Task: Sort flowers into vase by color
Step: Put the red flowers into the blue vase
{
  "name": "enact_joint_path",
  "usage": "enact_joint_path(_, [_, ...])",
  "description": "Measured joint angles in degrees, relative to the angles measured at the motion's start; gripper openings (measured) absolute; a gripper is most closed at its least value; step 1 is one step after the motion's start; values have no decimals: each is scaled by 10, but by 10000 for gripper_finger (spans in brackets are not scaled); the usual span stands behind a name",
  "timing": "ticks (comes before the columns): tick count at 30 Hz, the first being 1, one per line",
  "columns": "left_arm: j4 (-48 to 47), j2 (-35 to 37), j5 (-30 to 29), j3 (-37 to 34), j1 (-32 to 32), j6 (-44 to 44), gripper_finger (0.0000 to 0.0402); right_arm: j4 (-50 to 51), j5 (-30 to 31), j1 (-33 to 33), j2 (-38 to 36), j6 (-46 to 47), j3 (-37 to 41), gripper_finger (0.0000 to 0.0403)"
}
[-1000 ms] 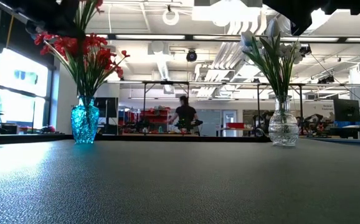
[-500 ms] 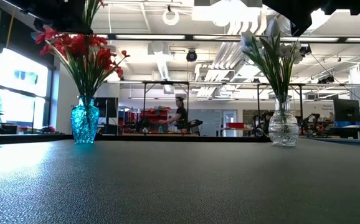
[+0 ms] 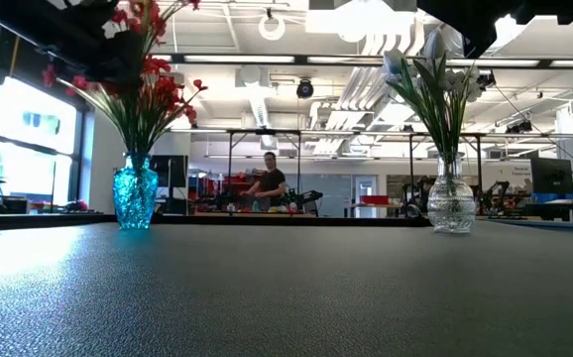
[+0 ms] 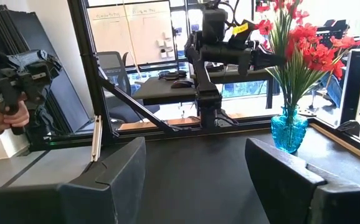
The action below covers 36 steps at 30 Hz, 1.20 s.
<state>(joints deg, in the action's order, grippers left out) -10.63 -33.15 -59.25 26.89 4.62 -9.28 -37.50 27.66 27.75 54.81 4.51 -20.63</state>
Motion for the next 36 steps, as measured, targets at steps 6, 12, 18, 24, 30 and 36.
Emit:
enact_joint_path(6, [-8, 1, 61, 0, 21, -23, 90, 0, -1, 0, 0, 6, 0, 248])
enact_joint_path(12, [-72, 1, 110, 0, 69, -85, 174, 0, -1, 0, 0, 6, 0, 248])
enact_joint_path(18, [-128, 1, 160, 52, 97, -101, 208, 0, -2, 0, 0, 5, 0, 248])
enact_joint_path(24, [-219, 0, 223, 153, 96, -102, 209, 5, -2, 0, 0, 6, 0, 248])
enact_joint_path(30, [-306, -1, 261, 230, 96, -101, 209, 18, -2, 0, 0, 10, 0, 248])
enact_joint_path(36, [-280, 0, 327, 288, 96, -69, 209, 50, -2, 0, -15, 31, -9, 247])
